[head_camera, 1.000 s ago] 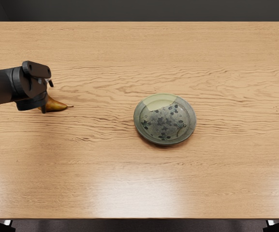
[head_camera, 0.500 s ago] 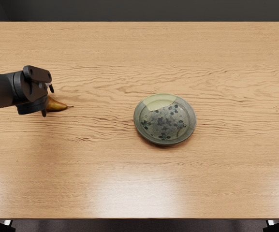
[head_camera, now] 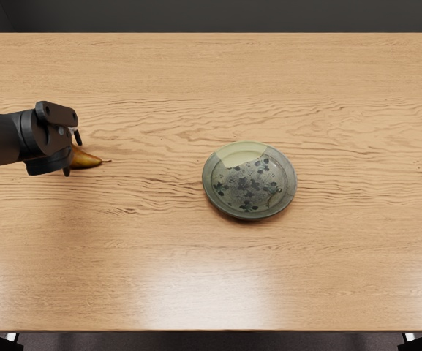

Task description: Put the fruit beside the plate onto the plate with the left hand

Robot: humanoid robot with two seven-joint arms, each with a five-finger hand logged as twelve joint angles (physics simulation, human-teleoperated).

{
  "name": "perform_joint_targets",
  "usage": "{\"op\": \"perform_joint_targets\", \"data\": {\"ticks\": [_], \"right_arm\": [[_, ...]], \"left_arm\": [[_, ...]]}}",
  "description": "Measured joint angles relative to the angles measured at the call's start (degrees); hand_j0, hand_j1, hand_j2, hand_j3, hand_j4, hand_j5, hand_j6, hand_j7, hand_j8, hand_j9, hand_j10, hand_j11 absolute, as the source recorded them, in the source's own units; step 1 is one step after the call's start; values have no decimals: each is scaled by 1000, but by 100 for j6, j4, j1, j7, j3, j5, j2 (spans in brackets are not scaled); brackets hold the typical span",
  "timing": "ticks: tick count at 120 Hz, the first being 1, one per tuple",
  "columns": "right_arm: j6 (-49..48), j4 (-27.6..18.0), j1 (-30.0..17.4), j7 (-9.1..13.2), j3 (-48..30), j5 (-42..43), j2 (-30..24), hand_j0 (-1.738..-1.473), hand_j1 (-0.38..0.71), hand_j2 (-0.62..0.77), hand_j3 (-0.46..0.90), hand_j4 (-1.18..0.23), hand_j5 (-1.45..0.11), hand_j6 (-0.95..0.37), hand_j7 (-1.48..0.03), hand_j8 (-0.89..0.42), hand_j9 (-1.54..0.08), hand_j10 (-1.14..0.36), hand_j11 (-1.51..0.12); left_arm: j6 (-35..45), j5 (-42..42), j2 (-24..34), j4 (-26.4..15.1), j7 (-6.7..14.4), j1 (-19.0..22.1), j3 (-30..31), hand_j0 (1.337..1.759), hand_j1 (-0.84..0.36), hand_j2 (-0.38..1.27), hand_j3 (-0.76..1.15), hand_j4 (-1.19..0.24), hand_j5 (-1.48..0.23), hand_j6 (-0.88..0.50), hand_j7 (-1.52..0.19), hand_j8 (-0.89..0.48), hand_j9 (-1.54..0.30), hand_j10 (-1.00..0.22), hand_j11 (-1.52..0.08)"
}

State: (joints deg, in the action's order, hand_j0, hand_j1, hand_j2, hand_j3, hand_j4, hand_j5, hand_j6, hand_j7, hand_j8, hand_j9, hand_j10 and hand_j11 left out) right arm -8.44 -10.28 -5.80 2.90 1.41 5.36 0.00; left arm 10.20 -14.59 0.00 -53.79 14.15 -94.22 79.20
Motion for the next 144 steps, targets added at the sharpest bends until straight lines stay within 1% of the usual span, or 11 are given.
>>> {"op": "perform_joint_targets", "data": {"ticks": [13,26,46,73,92,102,107,116,123,128,144], "right_arm": [[0,0,0,0,0,0,0,-1658,-331,-3,0,-15,-20,-15,-20,-15,-20,-15,-20],[0,0,0,0,0,0,0,-1658,-331,-3,0,-15,-20,-15,-20,-15,-20,-15,-20],[0,0,0,0,0,0,0,-1658,-331,-3,0,-15,-20,-15,-20,-15,-20,-15,-20],[0,0,0,1,0,0,0,-1658,-331,-3,0,-15,-20,-15,-20,-15,-20,-15,-20],[0,0,0,2,0,0,0,-1658,-331,-3,0,-15,-20,-15,-20,-15,-20,-15,-20],[0,0,0,1,0,0,0,-1658,-331,-3,0,-15,-20,-15,-20,-15,-20,-15,-20],[0,0,0,3,0,0,0,-1658,-331,-3,0,-15,-19,-15,-20,-15,-20,-15,-20],[0,0,0,1,0,0,0,-1658,-331,-3,0,-15,-19,-15,-20,-15,-20,-15,-20],[0,0,0,1,0,0,0,-1658,-331,-3,0,-15,-19,-15,-20,-15,-20,-15,-20],[0,0,0,1,0,0,0,-1658,-331,-3,0,-15,-19,-15,-20,-15,-20,-15,-20],[0,0,0,0,0,0,0,-1658,-331,-3,0,-15,-19,-15,-20,-15,-20,-15,-20]], "left_arm": [[-37,-52,0,0,0,-8,-1,1658,-260,103,0,-510,-660,-514,-661,-500,-661,-509,-661],[-67,-126,0,-5,-1,-9,-4,1656,-319,233,0,-637,-815,-481,-826,-482,-834,-626,-834],[-88,-168,0,-14,7,-17,-5,1652,-318,251,0,-584,-958,-424,-971,-434,-978,-732,-977],[-308,-211,0,-36,8,-97,-62,1650,-340,285,0,-519,-1056,-363,-1060,-377,-1061,-695,-1053],[-698,-348,0,-53,22,-334,-241,1650,-382,392,0,-483,-1091,-331,-1086,-344,-1083,-664,-1077],[-872,-436,0,-56,42,-430,-528,1649,-385,367,0,-475,-1121,-320,-1103,-329,-1093,-654,-1090],[-930,-464,0,-59,47,-488,-728,1649,-395,437,0,-475,-1145,-311,-1115,-330,-1100,-656,-1099],[-996,-473,94,-61,49,-501,-1289,1649,-361,387,0,-482,-1178,-316,-1128,-343,-1118,-668,-1123],[-1026,-472,106,-62,50,-495,-1736,1650,-377,436,0,-477,-1185,-311,-1141,-333,-1133,-667,-1134],[-1038,-470,143,-62,50,-492,-2047,1650,-368,406,0,-500,-1198,-301,-1147,-326,-1141,-670,-1141],[-1049,-393,145,-52,43,-407,-2951,1652,-394,508,0,-569,-1209,-311,-1154,-318,-1146,-718,-1150]]}}
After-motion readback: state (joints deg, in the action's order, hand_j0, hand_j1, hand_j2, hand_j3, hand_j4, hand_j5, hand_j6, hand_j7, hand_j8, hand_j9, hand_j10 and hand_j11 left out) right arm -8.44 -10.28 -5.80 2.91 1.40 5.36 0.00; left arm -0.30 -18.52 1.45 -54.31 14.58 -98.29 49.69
